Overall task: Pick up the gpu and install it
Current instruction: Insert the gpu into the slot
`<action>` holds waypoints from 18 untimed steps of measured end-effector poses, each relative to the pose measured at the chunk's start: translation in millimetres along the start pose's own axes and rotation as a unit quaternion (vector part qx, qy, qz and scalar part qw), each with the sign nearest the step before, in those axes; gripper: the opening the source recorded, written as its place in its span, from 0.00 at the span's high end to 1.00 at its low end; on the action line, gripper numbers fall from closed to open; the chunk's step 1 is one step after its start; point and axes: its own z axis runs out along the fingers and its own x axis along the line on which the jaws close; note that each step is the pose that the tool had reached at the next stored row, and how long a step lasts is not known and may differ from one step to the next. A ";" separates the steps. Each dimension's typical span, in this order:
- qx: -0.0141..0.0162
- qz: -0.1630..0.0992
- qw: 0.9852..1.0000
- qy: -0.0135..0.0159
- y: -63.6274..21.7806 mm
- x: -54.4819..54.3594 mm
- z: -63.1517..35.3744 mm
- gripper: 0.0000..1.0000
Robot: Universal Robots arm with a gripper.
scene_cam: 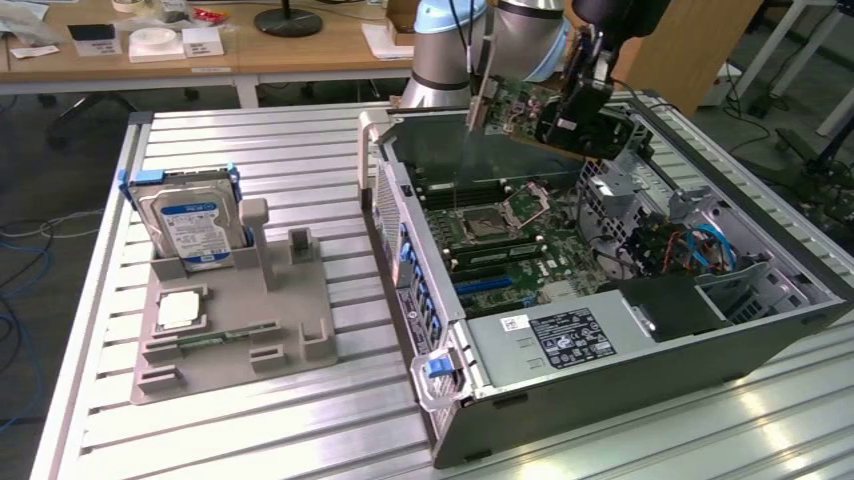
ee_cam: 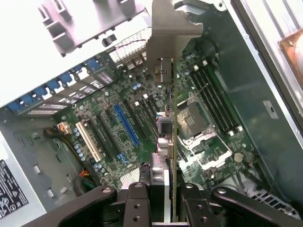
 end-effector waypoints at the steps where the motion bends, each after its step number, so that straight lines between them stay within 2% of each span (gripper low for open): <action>1: 0.000 -0.007 1.000 0.000 0.0 0.0 0.0 0.72; 5: -0.001 -0.039 0.999 0.003 0.0 0.0 0.1 0.72; 8: -0.001 -0.066 0.998 0.005 0.0 0.0 0.1 0.72; 15: -0.002 -0.120 0.993 0.009 0.0 0.0 0.1 0.72; 18: -0.002 -0.141 0.990 0.010 0.0 0.0 0.1 0.72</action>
